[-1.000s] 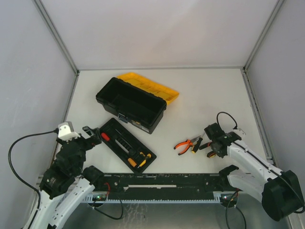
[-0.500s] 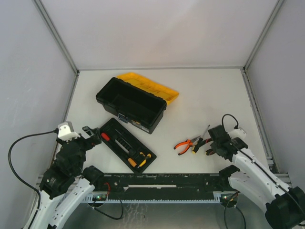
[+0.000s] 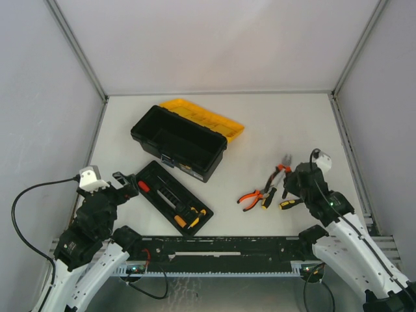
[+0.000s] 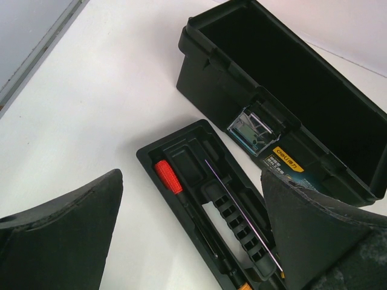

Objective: Pack the tool kit
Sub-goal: Pick up the pliers at the center of the board, then place the pliers in the toolbox.

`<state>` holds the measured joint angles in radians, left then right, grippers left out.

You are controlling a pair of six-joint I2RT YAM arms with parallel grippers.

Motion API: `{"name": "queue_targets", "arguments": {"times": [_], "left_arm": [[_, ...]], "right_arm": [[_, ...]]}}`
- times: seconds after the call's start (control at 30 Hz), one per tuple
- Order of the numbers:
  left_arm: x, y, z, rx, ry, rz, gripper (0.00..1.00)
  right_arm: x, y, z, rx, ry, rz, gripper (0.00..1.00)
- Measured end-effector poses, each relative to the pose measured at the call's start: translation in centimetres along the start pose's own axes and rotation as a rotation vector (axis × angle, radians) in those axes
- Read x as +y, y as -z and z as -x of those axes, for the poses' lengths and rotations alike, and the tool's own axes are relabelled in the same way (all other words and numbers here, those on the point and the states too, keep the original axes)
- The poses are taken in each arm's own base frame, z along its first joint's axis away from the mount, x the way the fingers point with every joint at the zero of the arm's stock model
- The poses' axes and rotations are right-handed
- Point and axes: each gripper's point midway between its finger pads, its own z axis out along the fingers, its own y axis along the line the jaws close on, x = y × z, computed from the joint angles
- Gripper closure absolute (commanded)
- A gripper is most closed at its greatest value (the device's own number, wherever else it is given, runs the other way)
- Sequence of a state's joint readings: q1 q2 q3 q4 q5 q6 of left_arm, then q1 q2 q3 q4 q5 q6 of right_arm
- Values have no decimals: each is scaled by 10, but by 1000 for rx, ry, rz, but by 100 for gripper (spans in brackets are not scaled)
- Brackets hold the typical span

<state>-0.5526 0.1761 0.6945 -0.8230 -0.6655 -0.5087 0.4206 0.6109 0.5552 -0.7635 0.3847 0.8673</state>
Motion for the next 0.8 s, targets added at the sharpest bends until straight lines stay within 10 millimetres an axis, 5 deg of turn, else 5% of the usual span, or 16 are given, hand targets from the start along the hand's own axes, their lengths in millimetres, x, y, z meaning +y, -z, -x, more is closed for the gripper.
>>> {"name": "queue_targets", "arguments": {"times": [0.13,0.23,0.33,0.4,0.8], "left_arm": [[-1,0,-1,5,-4,-6,0],[-2,0,-1,6,-3,-9,0],[-2,0,0,4,-2,-10,0],[-2,0,0,4,-1,-10,0],[-2,0,-1,4,0,-12,0]], "right_arm": [[79,28,30,2,175,291,100],[157,54,48,-31,395,486,100],[240,68,48,-88,626,659,100],[275,65,38,-96,750,707,100],[360,-30,19,-85,1129,688,100]]}}
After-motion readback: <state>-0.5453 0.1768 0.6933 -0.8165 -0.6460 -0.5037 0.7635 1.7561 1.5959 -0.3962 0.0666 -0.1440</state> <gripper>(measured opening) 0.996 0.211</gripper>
